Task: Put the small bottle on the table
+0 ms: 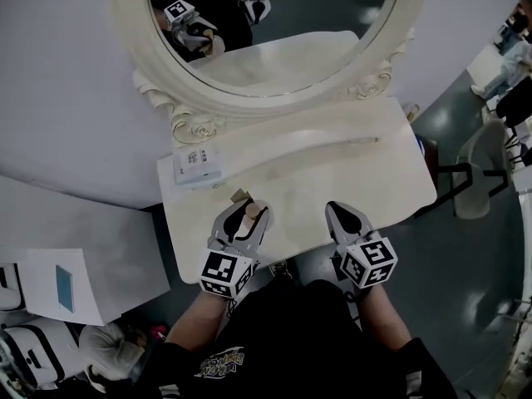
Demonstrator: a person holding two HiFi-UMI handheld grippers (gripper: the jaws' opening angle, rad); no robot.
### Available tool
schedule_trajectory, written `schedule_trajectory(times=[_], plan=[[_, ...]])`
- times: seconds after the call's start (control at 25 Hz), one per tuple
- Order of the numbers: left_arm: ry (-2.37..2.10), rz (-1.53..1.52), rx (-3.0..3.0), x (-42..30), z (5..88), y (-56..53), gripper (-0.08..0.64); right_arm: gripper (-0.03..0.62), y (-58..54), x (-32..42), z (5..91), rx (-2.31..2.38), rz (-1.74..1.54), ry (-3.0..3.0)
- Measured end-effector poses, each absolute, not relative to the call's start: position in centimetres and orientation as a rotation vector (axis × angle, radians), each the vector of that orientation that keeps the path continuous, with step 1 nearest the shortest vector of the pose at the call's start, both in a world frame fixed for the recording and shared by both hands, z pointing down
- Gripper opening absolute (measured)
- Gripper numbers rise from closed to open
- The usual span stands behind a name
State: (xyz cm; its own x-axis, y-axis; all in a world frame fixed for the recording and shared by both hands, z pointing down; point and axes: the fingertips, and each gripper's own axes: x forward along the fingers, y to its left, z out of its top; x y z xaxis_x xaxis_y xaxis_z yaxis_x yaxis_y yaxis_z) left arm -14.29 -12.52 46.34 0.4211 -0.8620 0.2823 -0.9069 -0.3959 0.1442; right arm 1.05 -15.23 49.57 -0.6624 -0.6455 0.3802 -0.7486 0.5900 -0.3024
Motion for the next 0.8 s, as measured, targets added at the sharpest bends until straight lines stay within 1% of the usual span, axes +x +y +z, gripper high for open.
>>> schedule_trajectory(times=[0.44,0.8], plan=[[-1.570,0.215,2.392,-16.3,46.5,-15.7,0.137,0.029,-18.4,-0.8,49.2,1.128,0.616,-2.583],[-1.701,0.213,2.301,-16.7,46.3,-18.1,0.138,0.029,-22.4,-1.8,48.6,0.986,0.593,-2.637]])
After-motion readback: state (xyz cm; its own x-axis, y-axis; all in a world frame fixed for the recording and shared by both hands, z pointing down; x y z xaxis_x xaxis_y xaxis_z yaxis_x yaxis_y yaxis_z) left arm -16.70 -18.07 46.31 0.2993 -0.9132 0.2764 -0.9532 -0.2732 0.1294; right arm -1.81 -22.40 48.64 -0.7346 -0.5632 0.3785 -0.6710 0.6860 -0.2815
